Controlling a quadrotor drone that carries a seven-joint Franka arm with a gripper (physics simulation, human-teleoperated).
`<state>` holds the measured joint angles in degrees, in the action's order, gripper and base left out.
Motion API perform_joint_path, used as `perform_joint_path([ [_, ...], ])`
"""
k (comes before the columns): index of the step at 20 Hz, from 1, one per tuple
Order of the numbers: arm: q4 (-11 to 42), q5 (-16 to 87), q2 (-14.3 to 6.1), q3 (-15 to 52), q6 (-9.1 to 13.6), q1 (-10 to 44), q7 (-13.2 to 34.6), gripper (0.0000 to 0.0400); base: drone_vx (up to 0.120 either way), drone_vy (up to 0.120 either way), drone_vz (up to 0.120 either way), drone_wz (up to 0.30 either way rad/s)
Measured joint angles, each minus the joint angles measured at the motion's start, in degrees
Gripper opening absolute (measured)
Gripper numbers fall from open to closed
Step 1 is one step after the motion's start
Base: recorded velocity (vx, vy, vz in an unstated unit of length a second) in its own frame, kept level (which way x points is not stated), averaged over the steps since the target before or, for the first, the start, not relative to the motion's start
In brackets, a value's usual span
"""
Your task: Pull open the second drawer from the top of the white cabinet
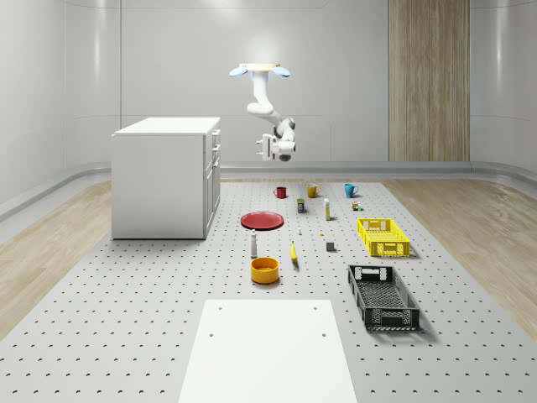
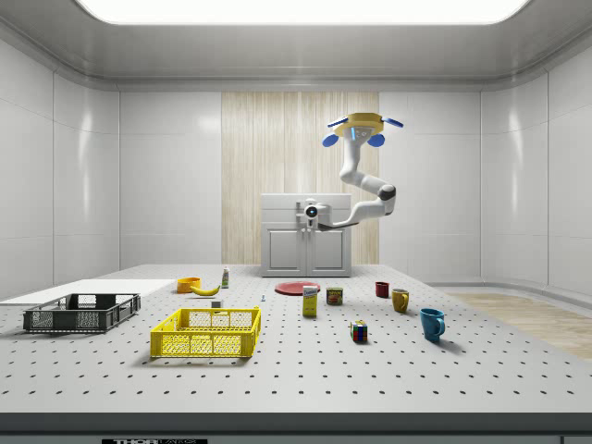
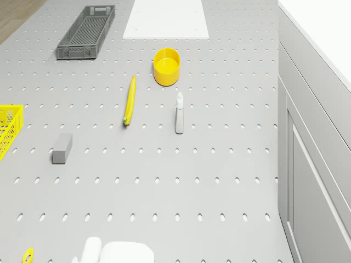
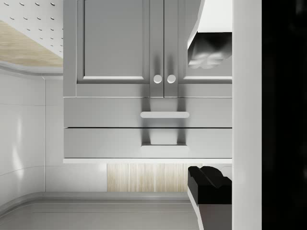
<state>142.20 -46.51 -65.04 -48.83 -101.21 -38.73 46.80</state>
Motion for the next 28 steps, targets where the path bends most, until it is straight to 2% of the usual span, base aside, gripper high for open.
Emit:
perform_joint_path([
  [14, 4.98, -5.89, 0.19, 6.66, -8.57, -2.41, -1.50, 0.0300, 0.000, 0.000, 0.000, 0.000],
  [28, 7.85, -15.08, 3.26, 14.46, -17.50, -6.44, -4.96, 0.0300, 0.000, 0.000, 0.000, 0.000],
])
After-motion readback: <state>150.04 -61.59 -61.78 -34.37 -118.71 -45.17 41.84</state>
